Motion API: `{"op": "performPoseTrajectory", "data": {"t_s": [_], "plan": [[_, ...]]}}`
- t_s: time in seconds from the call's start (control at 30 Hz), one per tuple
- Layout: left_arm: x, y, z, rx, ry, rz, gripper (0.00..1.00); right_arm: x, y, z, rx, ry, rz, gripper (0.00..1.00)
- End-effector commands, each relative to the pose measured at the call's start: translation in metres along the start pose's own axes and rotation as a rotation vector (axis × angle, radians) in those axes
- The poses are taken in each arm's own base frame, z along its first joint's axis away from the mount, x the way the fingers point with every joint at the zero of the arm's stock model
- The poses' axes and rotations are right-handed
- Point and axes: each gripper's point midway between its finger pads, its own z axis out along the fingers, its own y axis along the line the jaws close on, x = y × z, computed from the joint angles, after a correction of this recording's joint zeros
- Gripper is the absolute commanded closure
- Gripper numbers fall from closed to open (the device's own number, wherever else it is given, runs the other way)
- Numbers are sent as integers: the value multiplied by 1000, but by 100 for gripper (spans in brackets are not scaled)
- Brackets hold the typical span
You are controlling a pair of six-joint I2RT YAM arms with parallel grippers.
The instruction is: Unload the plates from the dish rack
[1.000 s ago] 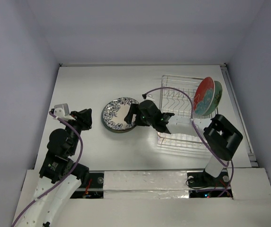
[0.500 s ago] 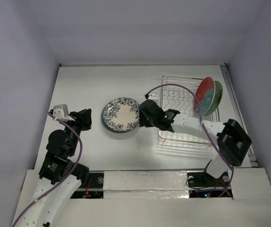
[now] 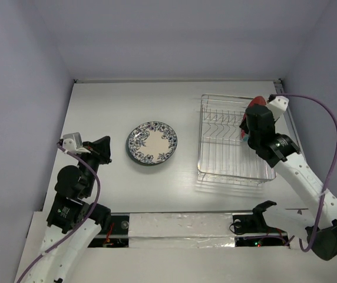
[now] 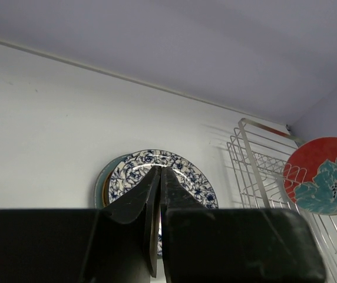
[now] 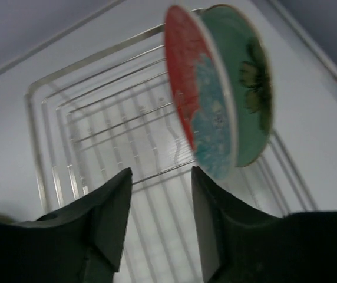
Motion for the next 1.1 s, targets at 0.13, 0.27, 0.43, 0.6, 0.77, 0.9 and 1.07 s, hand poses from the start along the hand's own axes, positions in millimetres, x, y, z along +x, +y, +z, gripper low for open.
{"op": "performPoseTrajectory", "data": {"t_s": [0.13, 0.27, 0.43, 0.6, 0.77, 0.9, 1.07], "plan": [[-15, -12, -7, 56, -50, -18, 95, 7, -53, 42, 200, 33, -115, 40], [-16, -14, -10, 67, -53, -22, 84, 7, -58, 62, 230, 50, -131, 41], [-18, -17, -12, 81, -58, -26, 82, 9, -59, 87, 271, 77, -185, 50], [-17, -19, -13, 90, -55, -27, 81, 3, -61, 102, 326, 85, -237, 67], [-18, -21, -15, 99, -54, -28, 81, -10, -67, 91, 351, 67, -256, 94], [-17, -20, -14, 99, -52, -29, 80, -29, -69, 76, 345, 48, -278, 100], [-16, -20, -13, 97, -48, -27, 80, -69, -60, 53, 294, -14, -246, 100]]}}
